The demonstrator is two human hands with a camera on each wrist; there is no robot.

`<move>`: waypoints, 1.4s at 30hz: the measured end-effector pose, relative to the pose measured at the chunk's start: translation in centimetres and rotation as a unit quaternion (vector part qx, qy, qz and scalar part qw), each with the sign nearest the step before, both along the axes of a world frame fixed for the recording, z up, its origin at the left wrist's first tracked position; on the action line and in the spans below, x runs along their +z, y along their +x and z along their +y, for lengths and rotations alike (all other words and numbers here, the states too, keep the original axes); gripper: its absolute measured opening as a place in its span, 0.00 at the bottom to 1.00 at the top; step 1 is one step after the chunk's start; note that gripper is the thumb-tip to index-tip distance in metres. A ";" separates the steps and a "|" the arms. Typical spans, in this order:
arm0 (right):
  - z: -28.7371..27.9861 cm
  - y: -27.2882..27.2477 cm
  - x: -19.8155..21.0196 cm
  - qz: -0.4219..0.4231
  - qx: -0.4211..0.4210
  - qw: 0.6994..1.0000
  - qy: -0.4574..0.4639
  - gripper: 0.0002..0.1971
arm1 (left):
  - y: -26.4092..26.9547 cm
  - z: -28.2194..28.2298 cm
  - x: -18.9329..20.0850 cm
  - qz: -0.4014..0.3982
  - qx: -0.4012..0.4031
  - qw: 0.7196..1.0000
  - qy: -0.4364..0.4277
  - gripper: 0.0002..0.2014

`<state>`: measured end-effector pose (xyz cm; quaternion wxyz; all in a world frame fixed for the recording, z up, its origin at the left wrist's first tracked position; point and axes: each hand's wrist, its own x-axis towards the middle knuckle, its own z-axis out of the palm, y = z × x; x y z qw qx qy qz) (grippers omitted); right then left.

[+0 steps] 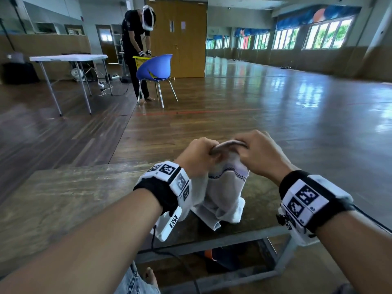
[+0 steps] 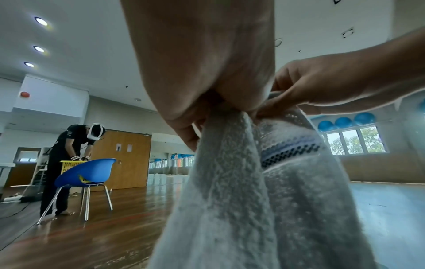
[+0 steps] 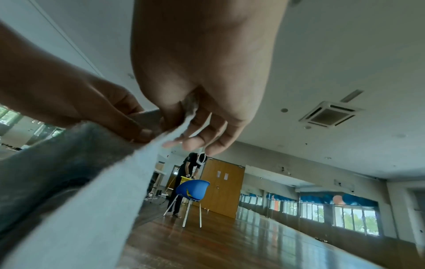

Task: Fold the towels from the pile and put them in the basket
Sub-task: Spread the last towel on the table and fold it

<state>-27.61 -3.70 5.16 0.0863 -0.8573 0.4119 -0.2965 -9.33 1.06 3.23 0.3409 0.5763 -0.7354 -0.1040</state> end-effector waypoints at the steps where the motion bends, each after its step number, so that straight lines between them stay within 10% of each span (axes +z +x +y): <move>1: -0.2 -0.4 0.3 -0.015 -0.011 1.000 -0.007 0.06 | 0.6 0.0 0.1 -0.011 0.000 1.000 0.013 0.14; 12: -4.0 -4.8 -1.3 -0.145 -0.094 0.985 -0.021 0.13 | 8.8 0.6 1.8 0.006 0.117 0.993 0.025 0.25; 20: -4.7 -3.0 -8.0 0.222 -0.027 0.938 0.264 0.13 | 6.6 -0.7 -2.9 -0.095 0.107 0.896 0.419 0.16; 27: -6.2 -0.9 -13.0 0.093 0.019 0.943 0.318 0.05 | 5.7 -3.9 -9.7 -0.152 0.021 0.928 0.340 0.18; 29: -6.9 0.2 -14.1 0.119 0.077 0.928 0.344 0.05 | 5.3 -4.9 -11.4 -0.153 -0.016 0.912 0.380 0.04; 35: -10.1 3.9 -14.4 0.250 0.159 0.889 0.349 0.13 | 4.9 -7.9 -12.4 -0.143 -0.069 0.912 0.378 0.09; 38: -13.9 6.5 -10.6 0.230 0.146 0.931 0.243 0.15 | 6.6 -10.0 -9.1 -0.075 -0.029 0.950 0.301 0.13; 42: -18.7 9.2 -4.7 -0.021 0.090 0.991 0.101 0.04 | 10.4 -13.5 -4.2 -0.059 0.174 0.979 0.092 0.16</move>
